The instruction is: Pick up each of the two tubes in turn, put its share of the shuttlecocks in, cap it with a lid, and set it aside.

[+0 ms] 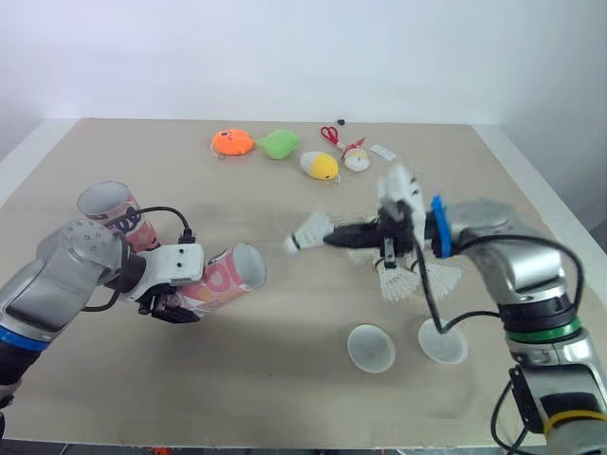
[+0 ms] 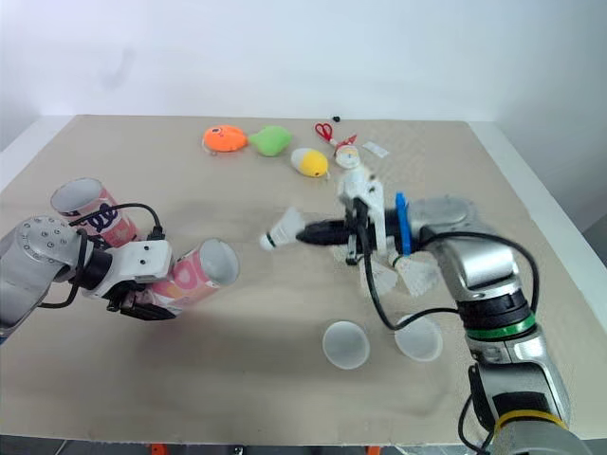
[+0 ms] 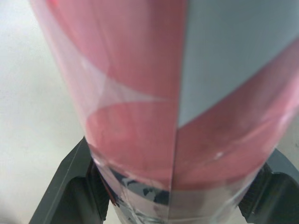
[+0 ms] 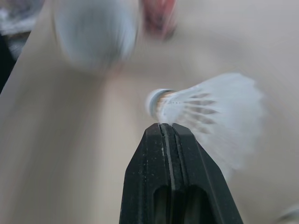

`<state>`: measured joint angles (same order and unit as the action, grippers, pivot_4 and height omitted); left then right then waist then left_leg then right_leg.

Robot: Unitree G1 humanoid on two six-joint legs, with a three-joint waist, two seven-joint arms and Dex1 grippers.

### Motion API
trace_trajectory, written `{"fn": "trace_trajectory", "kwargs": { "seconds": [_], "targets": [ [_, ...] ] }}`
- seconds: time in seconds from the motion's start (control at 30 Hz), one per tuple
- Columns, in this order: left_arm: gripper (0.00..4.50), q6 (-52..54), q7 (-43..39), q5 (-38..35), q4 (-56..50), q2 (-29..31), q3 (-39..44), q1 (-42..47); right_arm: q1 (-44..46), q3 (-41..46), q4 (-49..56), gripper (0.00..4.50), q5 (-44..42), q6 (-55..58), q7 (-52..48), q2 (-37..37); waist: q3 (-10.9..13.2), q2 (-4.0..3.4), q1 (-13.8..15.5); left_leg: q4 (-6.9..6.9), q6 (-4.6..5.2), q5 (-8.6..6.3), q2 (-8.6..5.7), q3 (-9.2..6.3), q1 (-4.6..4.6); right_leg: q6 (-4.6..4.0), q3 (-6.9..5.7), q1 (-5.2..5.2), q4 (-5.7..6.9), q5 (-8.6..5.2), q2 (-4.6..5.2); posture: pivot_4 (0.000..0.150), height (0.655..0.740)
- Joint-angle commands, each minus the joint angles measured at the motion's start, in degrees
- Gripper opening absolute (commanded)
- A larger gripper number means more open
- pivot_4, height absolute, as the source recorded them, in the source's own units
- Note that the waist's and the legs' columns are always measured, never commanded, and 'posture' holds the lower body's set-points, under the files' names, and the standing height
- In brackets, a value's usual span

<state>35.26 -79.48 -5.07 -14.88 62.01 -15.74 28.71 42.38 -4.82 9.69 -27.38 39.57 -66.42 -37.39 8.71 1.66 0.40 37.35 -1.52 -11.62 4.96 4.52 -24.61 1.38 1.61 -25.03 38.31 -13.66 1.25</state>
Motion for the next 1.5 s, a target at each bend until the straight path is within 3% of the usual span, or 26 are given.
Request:
{"fn": "trace_trajectory", "kwargs": {
  "seconds": [0.03, 0.67, 0.77, 1.0, 1.03, 1.27, 1.5],
  "targets": [
    [2.91, 0.45, -0.48, 0.26, 0.57, -0.27, -1.34, 0.46, 1.82, 2.26, 6.27, 0.04, -3.98, 3.07, 3.85, 1.72, 0.00, 0.00, 0.00, 0.00, 0.00, 0.00, 0.00, 0.00, 0.00, 0.03, 0.00, 0.00, 0.00, 0.01, 0.00, 0.150, 0.7400],
    [2.91, 0.27, -0.65, 0.61, 1.68, -1.63, -2.53, 2.04, -2.52, -12.82, 16.36, 0.04, -0.15, 2.15, 9.82, 5.92, 0.00, 0.00, 0.10, 0.06, 0.00, 0.00, -0.04, 0.02, -0.03, -0.04, 0.02, 0.01, 0.00, -0.04, 0.06, 0.150, 0.7400],
    [2.91, 0.17, -0.80, 0.60, 1.74, -1.66, -2.65, 2.08, -3.56, -12.63, 16.94, 0.83, -0.77, 2.44, 10.58, 6.68, 0.00, 0.00, 0.12, 0.09, 0.00, 0.00, -0.05, 0.03, -0.04, -0.03, 0.03, 0.02, 0.00, -0.04, 0.07, 0.150, 0.7400],
    [2.91, 0.18, -0.82, 0.49, 1.49, -1.64, -2.65, 1.48, -16.33, 0.98, 26.95, 4.17, -3.57, 4.29, 24.09, 8.45, -0.02, 0.03, 0.26, 0.10, 0.00, 0.00, -0.11, 0.00, -0.05, 0.04, 0.05, 0.07, -0.01, -0.06, 0.10, 0.150, 0.7400],
    [2.91, 0.12, -0.81, 0.47, 1.49, -1.61, -2.63, 1.28, -19.04, 3.42, 28.91, 4.39, -3.56, 4.32, 26.34, 8.51, -0.02, 0.04, 0.26, 0.10, 0.00, 0.00, -0.14, -0.03, -0.06, 0.06, 0.04, 0.10, -0.01, -0.09, 0.13, 0.150, 0.7400],
    [2.91, -1.37, -1.71, 0.87, 2.90, -1.81, -3.33, 1.70, -41.20, 15.03, 41.58, 4.39, -0.93, 0.75, 37.45, 10.48, -0.07, -0.04, 0.21, 0.07, 0.00, 0.00, -0.19, -0.06, -0.01, 0.09, 0.09, 0.14, -0.02, -0.13, 0.13, 0.150, 0.7400],
    [2.91, -3.54, -3.05, 1.78, 5.12, -2.50, -4.24, 3.23, -59.81, 15.62, 45.60, 4.39, 3.62, -5.48, 40.98, 12.44, -0.09, -0.08, 0.09, 0.09, 0.01, 0.01, -0.24, -0.08, 0.19, 0.11, 0.17, 0.37, -0.02, -0.13, 0.13, 0.150, 0.7400]
  ]
}}
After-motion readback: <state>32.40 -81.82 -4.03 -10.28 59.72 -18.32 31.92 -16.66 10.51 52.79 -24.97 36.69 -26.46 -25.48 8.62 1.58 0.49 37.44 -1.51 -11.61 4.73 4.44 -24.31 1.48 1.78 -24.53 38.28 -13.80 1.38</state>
